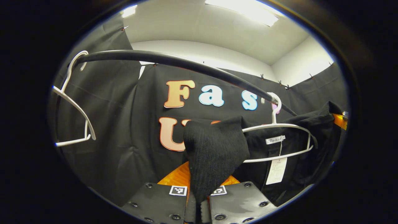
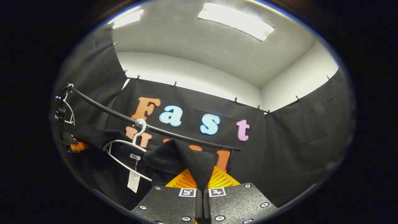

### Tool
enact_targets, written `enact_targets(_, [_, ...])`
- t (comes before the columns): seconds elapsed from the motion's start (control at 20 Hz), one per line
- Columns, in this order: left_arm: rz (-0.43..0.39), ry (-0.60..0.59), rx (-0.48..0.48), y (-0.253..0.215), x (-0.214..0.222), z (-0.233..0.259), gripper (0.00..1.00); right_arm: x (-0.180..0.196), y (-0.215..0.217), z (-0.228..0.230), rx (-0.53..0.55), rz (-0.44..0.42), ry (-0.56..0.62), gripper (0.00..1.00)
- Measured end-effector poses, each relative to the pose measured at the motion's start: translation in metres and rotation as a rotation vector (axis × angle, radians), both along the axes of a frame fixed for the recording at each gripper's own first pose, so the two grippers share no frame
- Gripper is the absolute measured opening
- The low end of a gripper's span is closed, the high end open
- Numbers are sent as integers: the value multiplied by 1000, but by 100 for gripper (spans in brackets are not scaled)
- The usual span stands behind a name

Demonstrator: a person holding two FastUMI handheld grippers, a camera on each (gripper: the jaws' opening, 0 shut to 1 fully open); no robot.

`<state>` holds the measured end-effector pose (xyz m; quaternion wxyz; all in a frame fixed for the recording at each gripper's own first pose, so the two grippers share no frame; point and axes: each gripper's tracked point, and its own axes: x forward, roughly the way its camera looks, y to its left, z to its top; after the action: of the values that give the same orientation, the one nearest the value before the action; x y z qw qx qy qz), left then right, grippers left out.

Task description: Grasp the clothes on the hanger with both hands and then place them into the laundry hamper below.

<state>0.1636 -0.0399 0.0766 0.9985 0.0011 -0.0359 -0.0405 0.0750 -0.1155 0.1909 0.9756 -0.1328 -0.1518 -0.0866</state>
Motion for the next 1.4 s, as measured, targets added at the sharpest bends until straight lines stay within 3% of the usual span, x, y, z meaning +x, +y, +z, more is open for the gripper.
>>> enact_targets(0.2, [-5,-28,-27,4,4,14,14,8,-23,13,-30,-55,-15,0])
enact_targets(0.55, [-16,-63,-22,3,8,29,14,41,-46,15,-14,-79,4,1])
enact_targets(0.9, [17,-111,9,16,14,42,14,83,-67,-45,17,-95,129,1])
enact_targets(1.4, [65,-161,64,23,28,53,14,96,-52,-131,117,-37,259,1])
